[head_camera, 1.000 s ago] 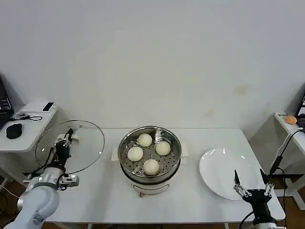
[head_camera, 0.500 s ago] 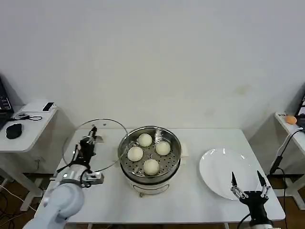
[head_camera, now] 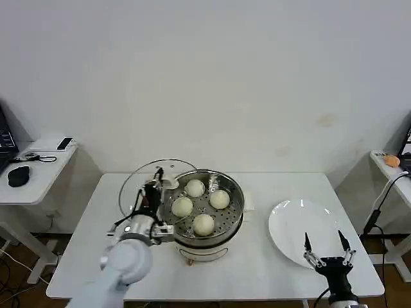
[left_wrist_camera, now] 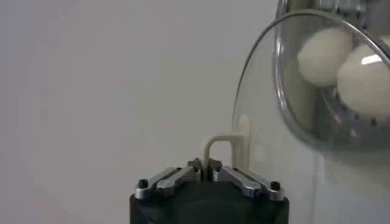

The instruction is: Take steamed baozi put them in steamer then cover it.

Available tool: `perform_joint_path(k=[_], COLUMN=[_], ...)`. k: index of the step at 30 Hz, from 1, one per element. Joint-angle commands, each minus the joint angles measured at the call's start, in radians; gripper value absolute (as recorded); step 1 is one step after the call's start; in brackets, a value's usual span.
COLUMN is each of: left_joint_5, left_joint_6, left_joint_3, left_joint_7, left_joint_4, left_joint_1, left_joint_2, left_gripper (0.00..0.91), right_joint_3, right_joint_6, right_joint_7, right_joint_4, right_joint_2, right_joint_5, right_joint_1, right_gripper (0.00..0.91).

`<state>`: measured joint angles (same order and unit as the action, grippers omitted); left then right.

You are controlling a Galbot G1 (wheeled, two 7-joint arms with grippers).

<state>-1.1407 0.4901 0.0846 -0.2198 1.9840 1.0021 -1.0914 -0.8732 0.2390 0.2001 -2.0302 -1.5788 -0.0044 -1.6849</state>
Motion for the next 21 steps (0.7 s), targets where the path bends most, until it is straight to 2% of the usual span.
perform_joint_path(k=[1, 7, 21], left_joint_5=[-0.233, -0.295, -0.379], left_joint_6=[0.027, 0.033, 0.032], left_joint_3=[-0.137, -0.172, -0.217], left_joint_7=[-0.097, -0.13, -0.164], left_joint_4=[-0.03, -0.05, -0.082], left_joint_1=[-0.058, -0.07, -0.064], left_joint_2=[-0.153, -0.216, -0.272], left_gripper=[0.0, 0.0, 0.0], right_joint_3=[0.024, 0.034, 0.05], right_joint_6=[-0.001, 0.002, 0.003], right_joint_7=[-0.004, -0.003, -0.002], right_joint_4=[0.003, 0.018, 0.041], right_joint_2=[-0.003, -0.003, -0.002], right_joint_5=[-0.029, -0.043, -0.053], right_joint_1=[0.003, 0.014, 0.025], right_gripper=[0.907, 0.907, 0.907])
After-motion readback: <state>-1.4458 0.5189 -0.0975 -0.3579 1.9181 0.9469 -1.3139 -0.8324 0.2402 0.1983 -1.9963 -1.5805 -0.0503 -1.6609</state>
